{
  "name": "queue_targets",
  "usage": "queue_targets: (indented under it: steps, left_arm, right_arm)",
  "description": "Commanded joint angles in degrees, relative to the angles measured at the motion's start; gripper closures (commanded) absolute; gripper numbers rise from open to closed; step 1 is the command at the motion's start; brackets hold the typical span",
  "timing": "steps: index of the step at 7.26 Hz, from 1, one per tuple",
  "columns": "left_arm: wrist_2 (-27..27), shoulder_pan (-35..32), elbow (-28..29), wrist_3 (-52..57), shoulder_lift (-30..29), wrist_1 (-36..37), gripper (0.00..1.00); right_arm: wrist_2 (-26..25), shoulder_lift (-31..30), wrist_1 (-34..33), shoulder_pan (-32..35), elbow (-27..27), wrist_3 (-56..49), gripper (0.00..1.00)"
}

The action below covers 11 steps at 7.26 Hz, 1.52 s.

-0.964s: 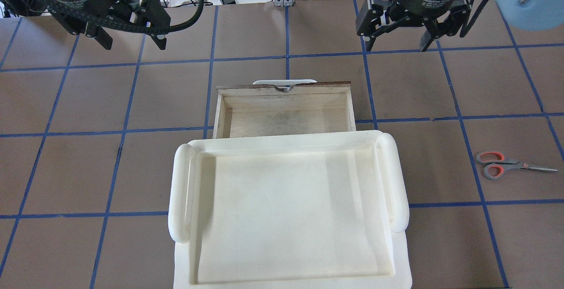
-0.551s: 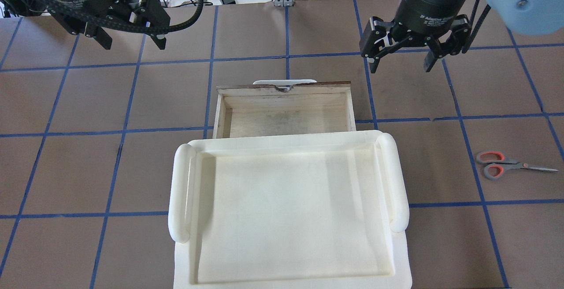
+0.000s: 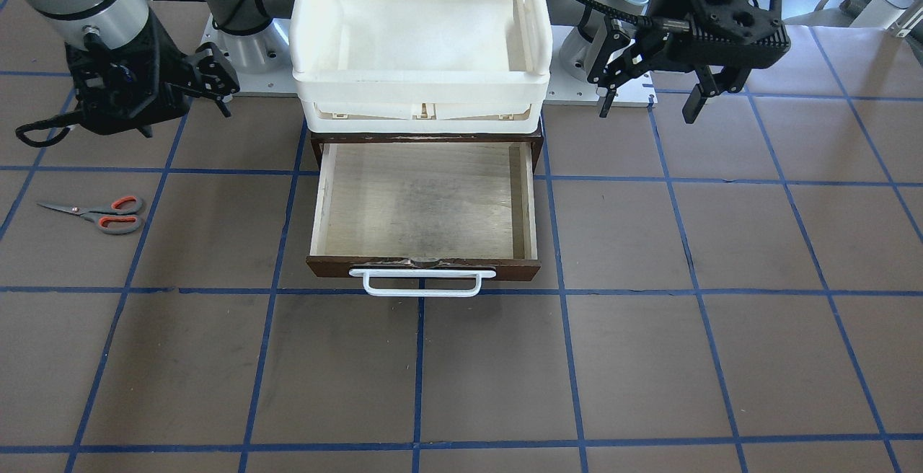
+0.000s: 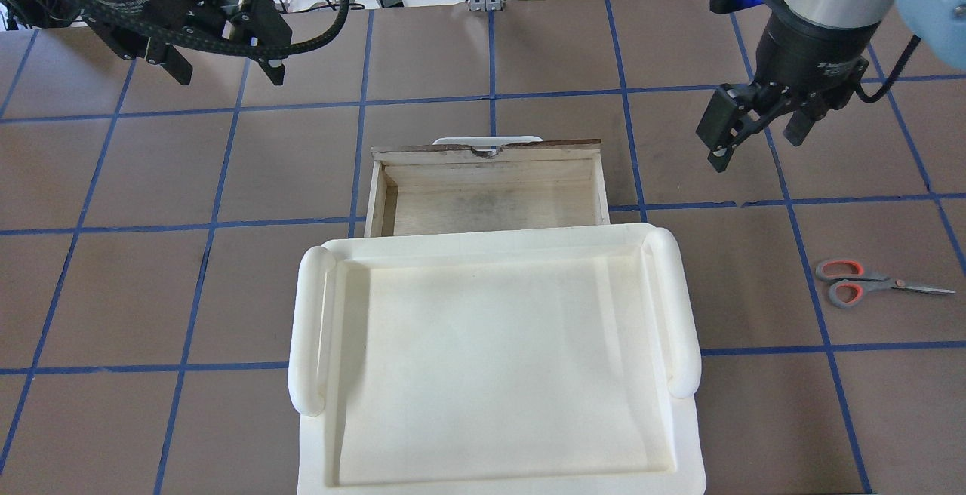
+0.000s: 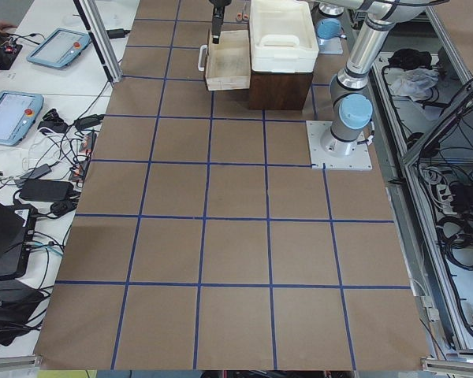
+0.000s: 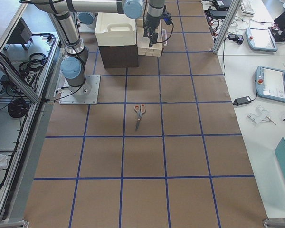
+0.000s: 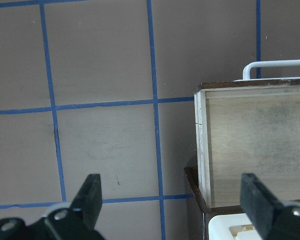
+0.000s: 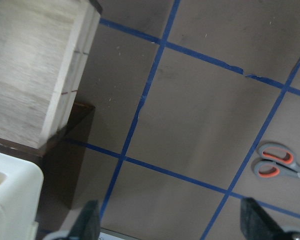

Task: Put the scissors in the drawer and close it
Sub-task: 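Move the right gripper outward and down toward the grey-orange scissors, then lower the right gripper over the scissors handles and close on them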

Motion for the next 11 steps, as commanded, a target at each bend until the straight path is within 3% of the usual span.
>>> queue_targets:
  steps: [1, 3, 5, 8, 11]
  left_arm:
    - [-0.1, 0.0, 0.0, 0.0, 0.0, 0.0, 0.00]
    - [0.0, 0.0, 0.0, 0.0, 0.0, 0.0, 0.00]
    - [0.0, 0.0, 0.0, 0.0, 0.0, 0.0, 0.00]
    - [0.1, 0.0, 0.0, -0.1, -0.4, 0.0, 0.00]
    - [0.0, 0.0, -0.1, 0.0, 0.0, 0.0, 0.00]
  right_arm:
    - [-1.2, -1.2, -4.6, -12.6, 7.7, -28.6, 0.04]
    - [-3.7, -1.1, -23.7, -24.3, 20.4, -56.2, 0.04]
    - [-3.0, -0.6, -33.3, -30.5, 26.9, -72.5, 0.04]
    - [-0.2, 2.4, -46.9, -36.8, 35.0, -83.6, 0.04]
    - [2.2, 10.3, -54.3, -39.6, 35.4, -89.5, 0.04]
